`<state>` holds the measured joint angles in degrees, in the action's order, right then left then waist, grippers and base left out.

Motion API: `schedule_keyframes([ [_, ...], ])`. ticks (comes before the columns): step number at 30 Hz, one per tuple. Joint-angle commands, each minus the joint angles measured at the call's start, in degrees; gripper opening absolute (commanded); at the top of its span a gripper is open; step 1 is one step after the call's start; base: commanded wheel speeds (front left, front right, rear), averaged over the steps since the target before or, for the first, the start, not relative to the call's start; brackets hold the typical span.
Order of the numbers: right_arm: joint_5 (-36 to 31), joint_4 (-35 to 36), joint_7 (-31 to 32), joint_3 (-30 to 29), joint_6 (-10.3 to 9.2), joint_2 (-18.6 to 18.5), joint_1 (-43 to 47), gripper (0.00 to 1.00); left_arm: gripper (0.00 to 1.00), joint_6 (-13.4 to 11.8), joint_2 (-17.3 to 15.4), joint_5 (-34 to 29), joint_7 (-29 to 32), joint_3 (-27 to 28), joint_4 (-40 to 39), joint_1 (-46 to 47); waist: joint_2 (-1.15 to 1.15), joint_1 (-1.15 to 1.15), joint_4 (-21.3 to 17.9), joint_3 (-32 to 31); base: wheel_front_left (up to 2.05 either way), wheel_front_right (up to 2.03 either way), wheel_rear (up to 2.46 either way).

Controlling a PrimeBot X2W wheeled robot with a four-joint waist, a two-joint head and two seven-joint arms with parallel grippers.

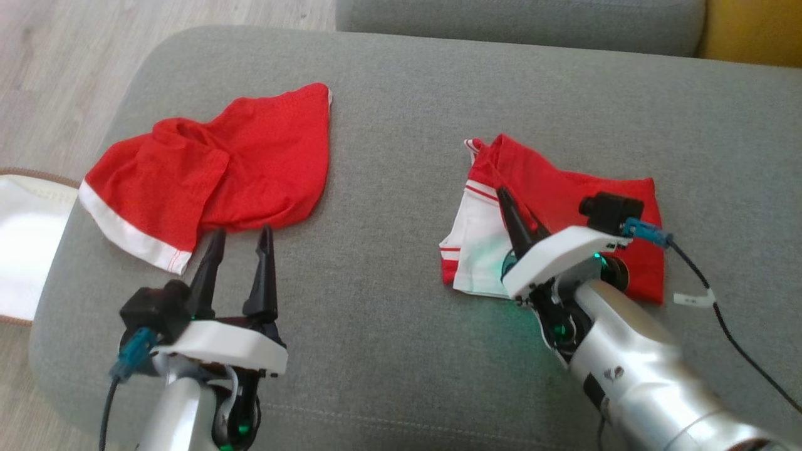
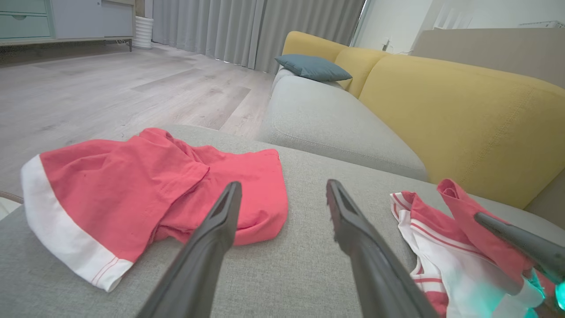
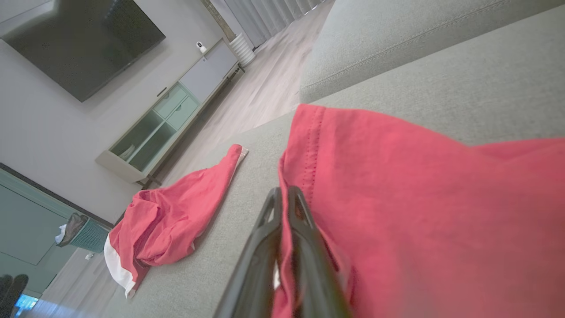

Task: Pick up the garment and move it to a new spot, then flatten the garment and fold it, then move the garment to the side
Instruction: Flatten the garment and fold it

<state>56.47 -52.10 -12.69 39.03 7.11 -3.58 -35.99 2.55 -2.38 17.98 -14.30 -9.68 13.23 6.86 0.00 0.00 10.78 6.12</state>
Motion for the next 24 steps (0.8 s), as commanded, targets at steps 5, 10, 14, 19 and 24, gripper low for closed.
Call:
schedule_keyframes([
  [5,4.4,-0.7,-1.9,4.8,0.37,0.7,-4.3,0.0,1.0,-0.1,-0.5,0.4,-0.7,1.2,-1.5,2.0,0.0,0.0,0.5,0.7,0.0,0.0,0.0],
  [10,10.1,-0.5,-2.2,10.8,0.37,0.7,-5.6,1.0,1.0,-0.2,-0.5,0.4,-0.7,1.5,-1.1,2.3,0.0,0.0,-0.1,0.7,0.0,0.0,0.0],
  [14,11.1,-0.4,-2.3,11.8,0.37,0.7,-7.2,1.0,1.0,-0.3,-0.5,0.5,-0.7,1.9,-1.2,2.2,0.0,0.0,-1.5,0.4,0.0,0.0,0.0],
  [19,5.6,-3.3,-2.3,7.3,0.37,0.7,-9.3,1.0,1.0,-0.4,-0.5,0.5,-0.7,2.4,-2.0,2.0,0.0,0.0,-3.9,-0.2,0.0,0.0,0.0],
  [24,-7.8,-6.1,-2.3,-1.8,0.37,0.7,-11.0,1.0,1.0,-0.4,-0.5,0.4,-0.7,2.8,-3.5,2.2,0.0,0.0,-6.9,-0.5,0.0,0.0,0.0],
])
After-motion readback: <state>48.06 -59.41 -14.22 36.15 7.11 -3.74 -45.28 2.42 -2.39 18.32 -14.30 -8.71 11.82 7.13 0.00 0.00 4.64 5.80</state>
